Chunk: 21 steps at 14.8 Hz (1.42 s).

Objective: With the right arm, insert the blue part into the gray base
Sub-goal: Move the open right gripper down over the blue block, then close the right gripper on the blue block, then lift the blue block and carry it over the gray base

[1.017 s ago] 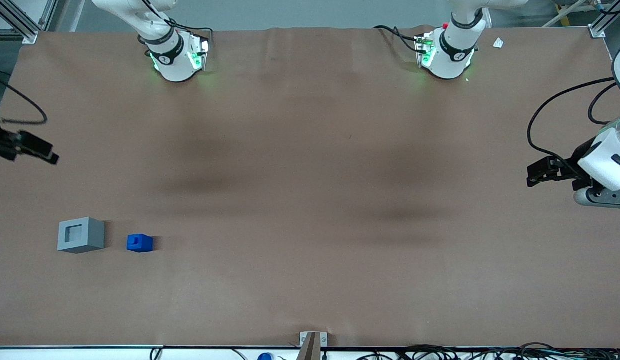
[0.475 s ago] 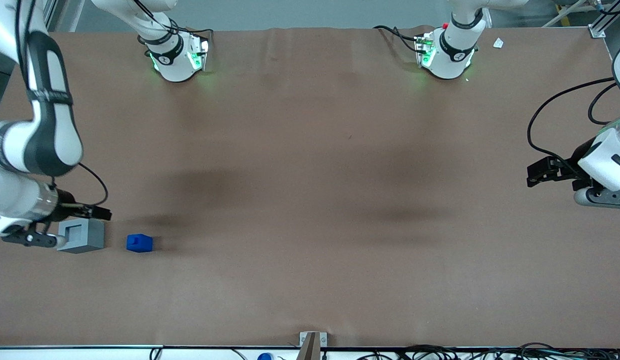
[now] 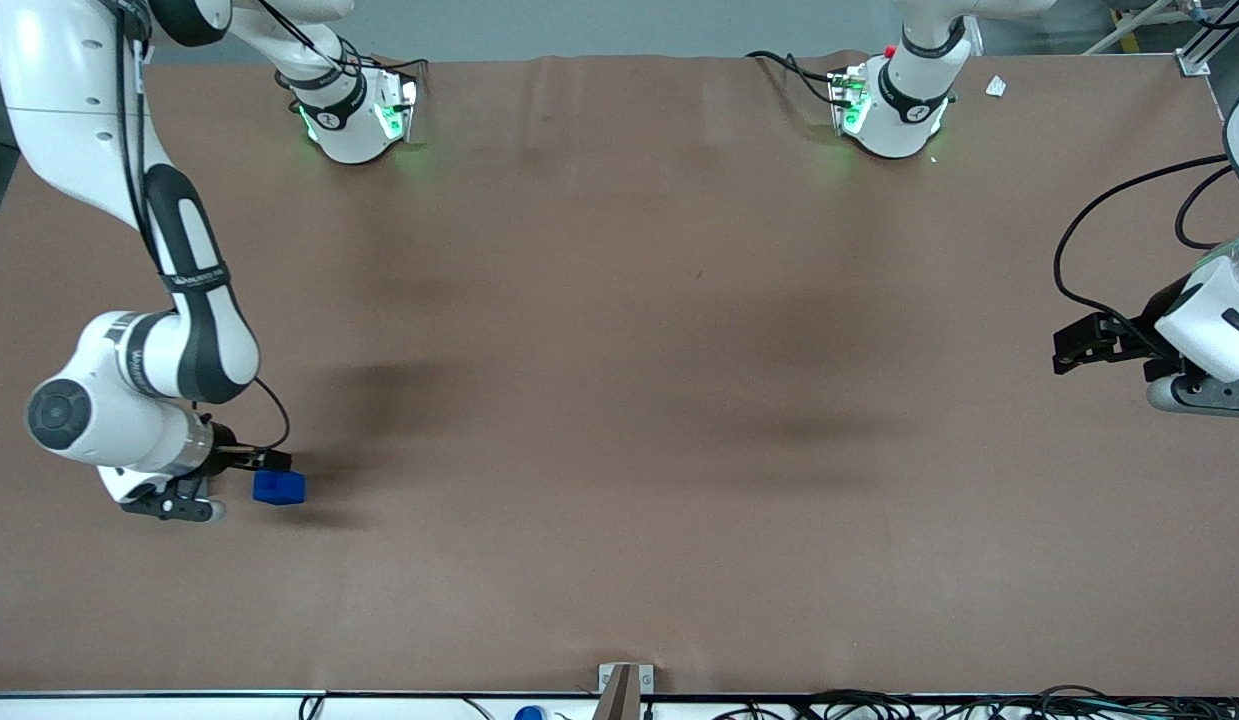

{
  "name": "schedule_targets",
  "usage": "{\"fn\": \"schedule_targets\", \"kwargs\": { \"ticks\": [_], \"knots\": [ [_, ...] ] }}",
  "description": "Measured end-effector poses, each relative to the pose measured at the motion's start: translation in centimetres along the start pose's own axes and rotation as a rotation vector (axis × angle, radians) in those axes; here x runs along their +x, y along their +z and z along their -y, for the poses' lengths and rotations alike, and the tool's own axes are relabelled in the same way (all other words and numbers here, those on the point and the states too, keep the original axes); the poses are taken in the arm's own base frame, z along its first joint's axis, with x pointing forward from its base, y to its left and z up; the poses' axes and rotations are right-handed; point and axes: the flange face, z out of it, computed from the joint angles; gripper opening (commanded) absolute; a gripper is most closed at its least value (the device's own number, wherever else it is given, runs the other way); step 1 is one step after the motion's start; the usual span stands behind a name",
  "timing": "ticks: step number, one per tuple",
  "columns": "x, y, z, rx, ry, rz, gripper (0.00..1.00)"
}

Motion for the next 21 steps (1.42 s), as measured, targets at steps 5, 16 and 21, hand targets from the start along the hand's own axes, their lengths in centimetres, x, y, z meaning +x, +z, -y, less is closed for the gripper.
{"fn": "schedule_targets", "kwargs": {
  "ticks": [5, 16, 21],
  "knots": [
    [0.5, 0.5, 0.6, -0.020, -0.032, -0.046, 1.00],
    [0.9, 3.0, 0.1, -0.048, -0.146, -0.074, 0.54],
    [1.2, 2.7, 0.3, -0.047, -0.148, -0.082, 0.34]
  ]
}}
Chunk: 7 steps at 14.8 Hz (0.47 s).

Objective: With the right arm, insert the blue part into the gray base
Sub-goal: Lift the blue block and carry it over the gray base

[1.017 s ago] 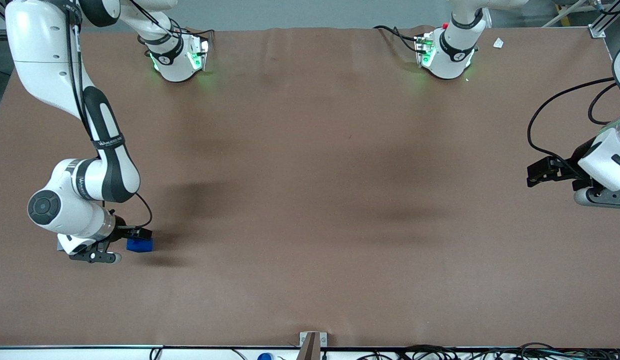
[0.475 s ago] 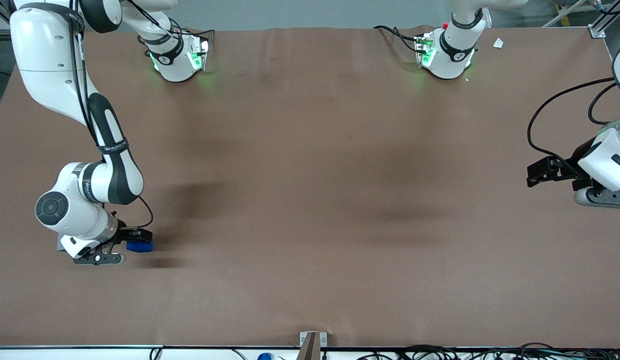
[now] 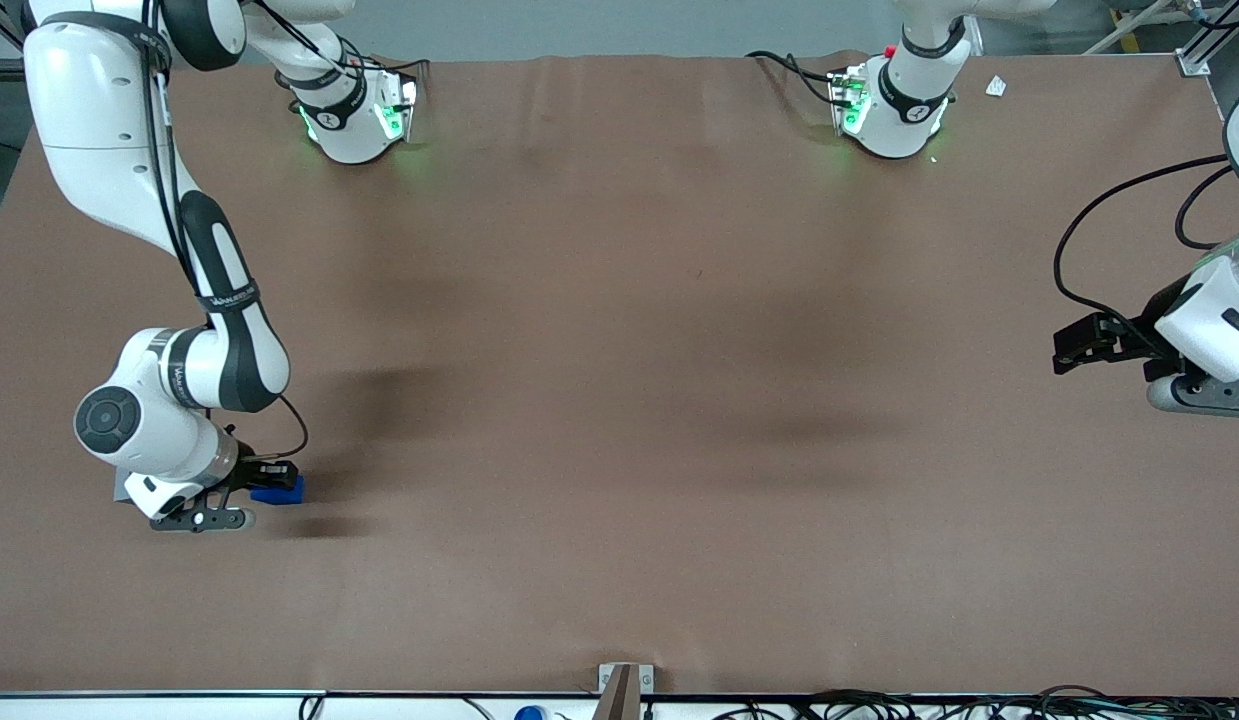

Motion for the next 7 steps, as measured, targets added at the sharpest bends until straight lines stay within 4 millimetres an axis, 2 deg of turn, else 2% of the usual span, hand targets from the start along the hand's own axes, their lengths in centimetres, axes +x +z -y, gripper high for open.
{"fn": "schedule_targets", "kwargs": {
  "ticks": [2, 3, 4, 7],
  "knots": [
    [0.1, -0.1, 0.0, 0.000, 0.000, 0.000, 0.22],
    [0.2, -0.3, 0.0, 0.000, -0.001, 0.005, 0.11],
    [0.3, -0.6, -0.1, 0.001, -0.003, 0.020, 0.03],
    [1.6, -3.7, -1.1, 0.005, -0.022, 0.083, 0.00]
  ]
}}
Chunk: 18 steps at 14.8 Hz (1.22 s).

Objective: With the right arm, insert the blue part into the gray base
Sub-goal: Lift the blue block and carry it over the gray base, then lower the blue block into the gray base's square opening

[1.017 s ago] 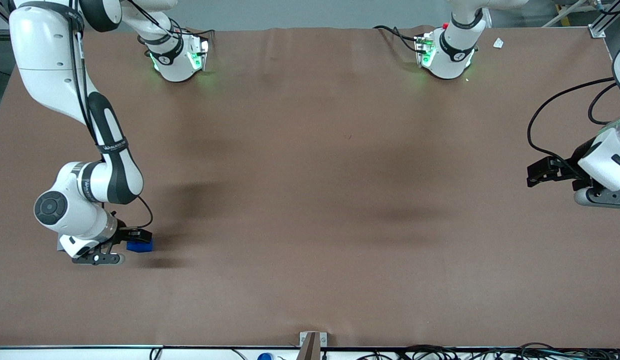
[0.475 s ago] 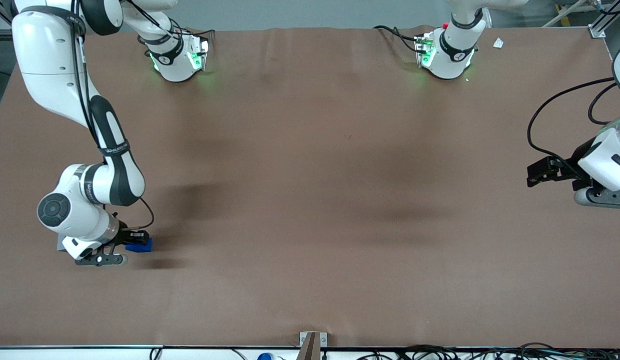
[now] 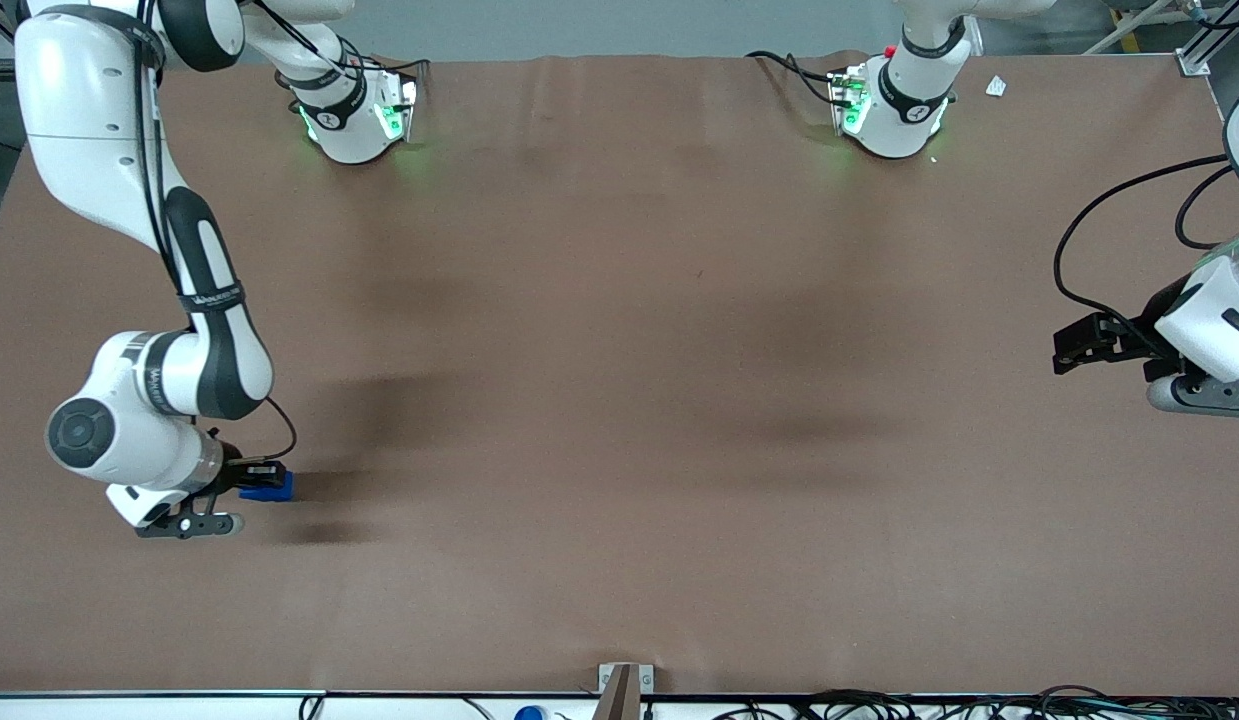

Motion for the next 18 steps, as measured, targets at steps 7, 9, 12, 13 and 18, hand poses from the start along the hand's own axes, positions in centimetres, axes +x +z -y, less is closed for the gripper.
{"fn": "schedule_targets", "kwargs": {
  "ticks": [7, 9, 12, 13, 18],
  "knots": [
    [-1.1, -5.4, -12.7, 0.017, -0.141, 0.043, 0.00],
    [-1.8, -5.0, -15.2, 0.022, -0.160, 0.047, 0.00],
    [-2.1, -4.5, -15.9, 0.027, -0.161, 0.053, 0.00],
    [-2.1, -4.4, -15.8, 0.030, -0.162, 0.058, 0.00],
    [-2.3, -3.9, -16.2, 0.034, -0.151, 0.066, 0.00]
  ]
}}
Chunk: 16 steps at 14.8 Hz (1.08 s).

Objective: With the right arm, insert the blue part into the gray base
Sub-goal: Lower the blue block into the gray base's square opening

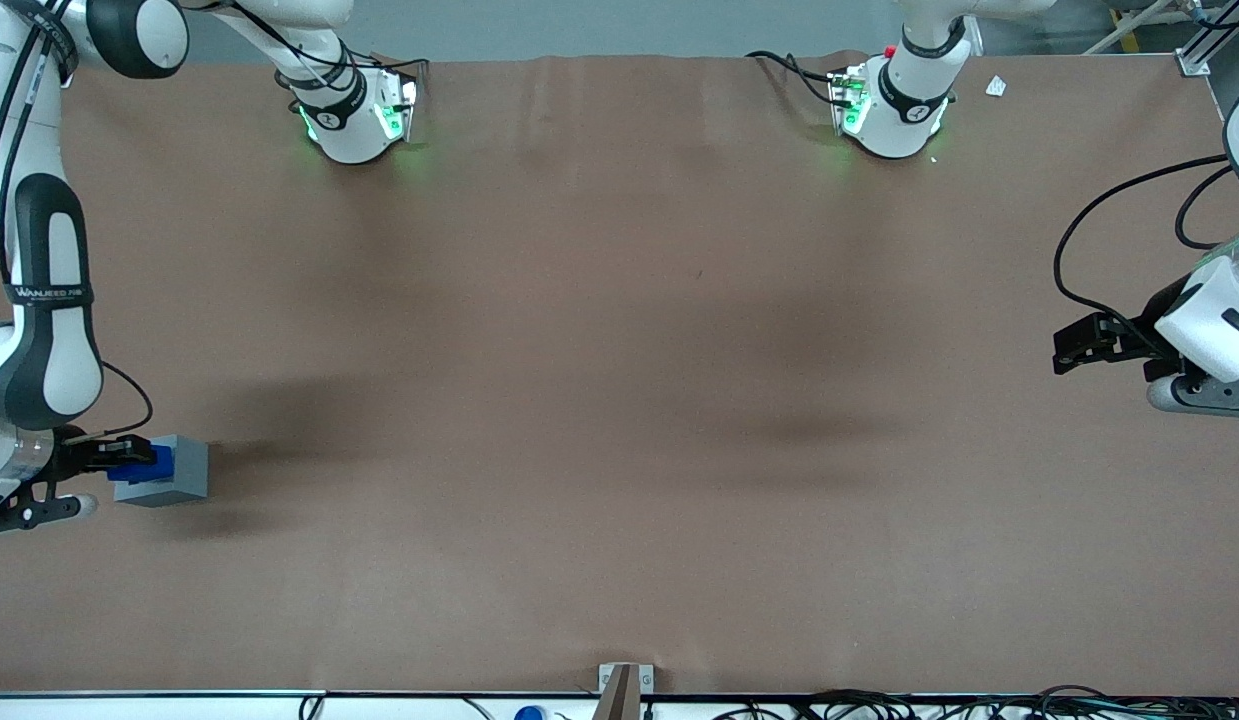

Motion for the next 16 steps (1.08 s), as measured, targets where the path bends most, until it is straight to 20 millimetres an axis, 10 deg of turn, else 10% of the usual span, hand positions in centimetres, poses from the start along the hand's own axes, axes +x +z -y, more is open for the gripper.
{"fn": "schedule_targets", "kwargs": {
  "ticks": [16],
  "knots": [
    [-0.6, 0.3, -1.6, 0.019, 0.063, -0.018, 0.00]
  ]
}}
